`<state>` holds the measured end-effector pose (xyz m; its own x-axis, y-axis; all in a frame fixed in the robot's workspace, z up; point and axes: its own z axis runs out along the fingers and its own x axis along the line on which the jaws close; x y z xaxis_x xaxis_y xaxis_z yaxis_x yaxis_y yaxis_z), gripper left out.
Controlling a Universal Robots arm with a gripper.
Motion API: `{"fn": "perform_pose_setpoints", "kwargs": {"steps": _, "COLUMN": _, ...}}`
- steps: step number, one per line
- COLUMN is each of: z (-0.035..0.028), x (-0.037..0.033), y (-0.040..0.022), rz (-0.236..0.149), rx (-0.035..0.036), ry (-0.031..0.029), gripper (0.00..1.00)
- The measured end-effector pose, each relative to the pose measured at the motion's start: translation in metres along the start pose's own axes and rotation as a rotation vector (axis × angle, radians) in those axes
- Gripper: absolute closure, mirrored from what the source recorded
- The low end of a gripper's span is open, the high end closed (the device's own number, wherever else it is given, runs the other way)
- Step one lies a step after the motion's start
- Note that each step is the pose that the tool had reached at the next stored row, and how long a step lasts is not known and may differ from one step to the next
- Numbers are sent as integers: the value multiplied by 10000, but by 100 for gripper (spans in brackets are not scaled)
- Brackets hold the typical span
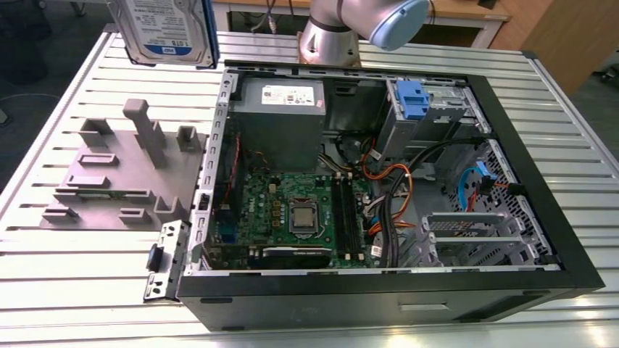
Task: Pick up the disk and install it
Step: 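Pick up the disk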
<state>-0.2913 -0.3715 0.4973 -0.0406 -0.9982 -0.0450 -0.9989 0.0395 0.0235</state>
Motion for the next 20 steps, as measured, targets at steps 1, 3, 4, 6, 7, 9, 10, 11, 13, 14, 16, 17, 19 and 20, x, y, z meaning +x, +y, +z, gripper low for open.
{"fn": "perform_pose_setpoints", "kwargs": {"steps": 1, "z": 0, "x": 0, "y": 0, "rz": 0, "rx": 0, "ry": 0, "gripper": 63}}
{"fn": "perform_pose_setpoints", "kwargs": {"steps": 3, "z": 0, "x": 0, "y": -2, "rz": -1, "rx": -1, "ry": 1, "gripper": 63}}
{"fn": "perform_pose_setpoints", "kwargs": {"steps": 4, "z": 0, "x": 0, "y": -2, "rz": -1, "rx": -1, "ry": 0, "gripper": 63}}
{"fn": "perform_pose_setpoints", "kwargs": {"steps": 6, "z": 0, "x": 0, "y": -2, "rz": -1, "rx": -1, "ry": 1, "gripper": 63}}
{"fn": "perform_pose_setpoints", "kwargs": {"steps": 7, "z": 0, "x": 0, "y": -3, "rz": -1, "rx": -1, "ry": 1, "gripper": 63}}
{"fn": "perform_pose_setpoints", "kwargs": {"steps": 9, "z": 0, "x": 3, "y": -4, "rz": -2, "rx": 0, "ry": 0, "gripper": 63}}
{"fn": "perform_pose_setpoints", "kwargs": {"steps": 10, "z": 0, "x": 10, "y": -5, "rz": -3, "rx": -1, "ry": 0, "gripper": 63}}
{"fn": "perform_pose_setpoints", "kwargs": {"steps": 11, "z": -1, "x": 24, "y": -5, "rz": -2, "rx": -1, "ry": 1, "gripper": 63}}
{"fn": "perform_pose_setpoints", "kwargs": {"steps": 13, "z": -2, "x": 67, "y": -6, "rz": -2, "rx": 0, "ry": 4, "gripper": 63}}
{"fn": "perform_pose_setpoints", "kwargs": {"steps": 14, "z": -2, "x": 90, "y": -7, "rz": -2, "rx": 0, "ry": 7, "gripper": 63}}
{"fn": "perform_pose_setpoints", "kwargs": {"steps": 16, "z": -4, "x": 136, "y": -8, "rz": 0, "rx": 0, "ry": 18, "gripper": 63}}
{"fn": "perform_pose_setpoints", "kwargs": {"steps": 17, "z": -4, "x": 155, "y": -9, "rz": 0, "rx": 0, "ry": 26, "gripper": 63}}
{"fn": "perform_pose_setpoints", "kwargs": {"steps": 19, "z": -5, "x": 175, "y": -18, "rz": 0, "rx": 1, "ry": 35, "gripper": 63}}
{"fn": "perform_pose_setpoints", "kwargs": {"steps": 20, "z": -5, "x": 177, "y": -28, "rz": 0, "rx": 1, "ry": 37, "gripper": 63}}
